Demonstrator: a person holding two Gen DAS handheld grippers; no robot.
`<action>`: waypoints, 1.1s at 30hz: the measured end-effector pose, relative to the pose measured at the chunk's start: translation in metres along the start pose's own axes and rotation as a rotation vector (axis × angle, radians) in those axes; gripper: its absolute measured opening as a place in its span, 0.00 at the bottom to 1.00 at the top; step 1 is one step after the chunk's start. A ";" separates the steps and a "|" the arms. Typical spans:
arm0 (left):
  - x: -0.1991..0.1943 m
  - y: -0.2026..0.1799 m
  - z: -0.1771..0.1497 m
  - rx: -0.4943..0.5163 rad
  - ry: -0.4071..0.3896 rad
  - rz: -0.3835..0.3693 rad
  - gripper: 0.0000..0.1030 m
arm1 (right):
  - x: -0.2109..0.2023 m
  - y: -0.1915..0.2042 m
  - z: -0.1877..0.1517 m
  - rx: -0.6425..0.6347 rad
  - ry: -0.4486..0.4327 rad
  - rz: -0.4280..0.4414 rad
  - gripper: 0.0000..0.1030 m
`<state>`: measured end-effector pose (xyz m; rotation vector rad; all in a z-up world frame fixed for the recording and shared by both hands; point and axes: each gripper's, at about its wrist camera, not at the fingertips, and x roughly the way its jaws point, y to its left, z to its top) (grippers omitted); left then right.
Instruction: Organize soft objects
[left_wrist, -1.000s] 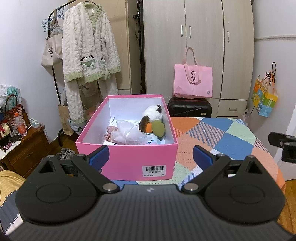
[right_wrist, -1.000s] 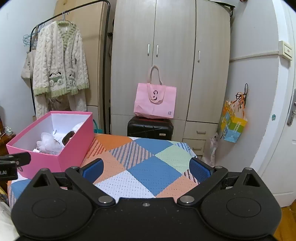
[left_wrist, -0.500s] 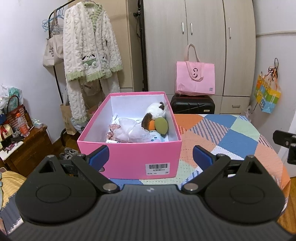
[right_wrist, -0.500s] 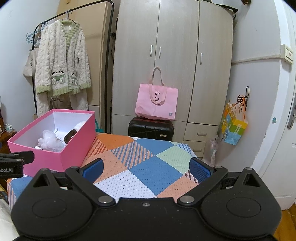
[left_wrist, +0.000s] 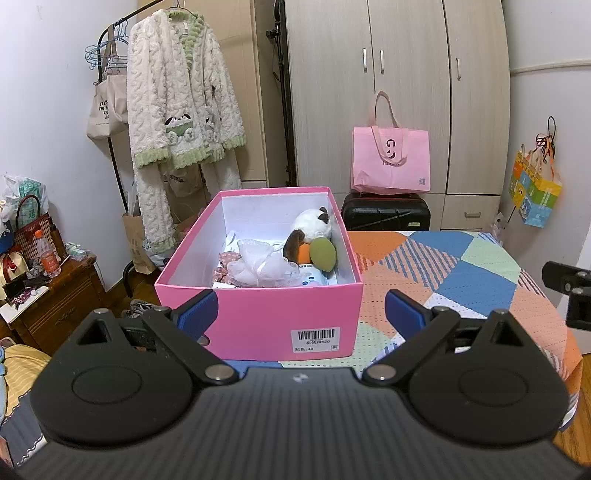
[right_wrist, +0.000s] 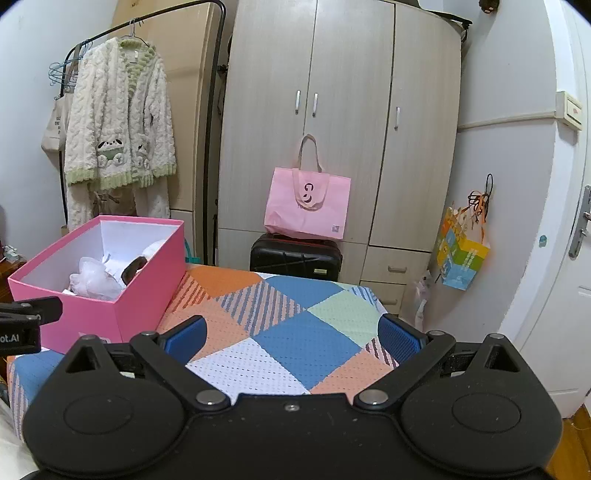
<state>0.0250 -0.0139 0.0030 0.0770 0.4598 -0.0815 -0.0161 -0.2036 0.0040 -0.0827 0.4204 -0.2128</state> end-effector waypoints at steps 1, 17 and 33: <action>0.000 0.000 0.000 0.001 0.001 0.001 0.95 | 0.001 0.000 0.000 0.000 0.000 -0.002 0.98; 0.004 -0.001 -0.001 0.002 0.008 0.021 0.99 | 0.005 -0.005 -0.003 0.017 0.005 -0.013 0.98; 0.005 -0.002 -0.001 0.011 0.014 0.018 1.00 | 0.009 -0.009 -0.007 0.024 0.017 -0.016 0.98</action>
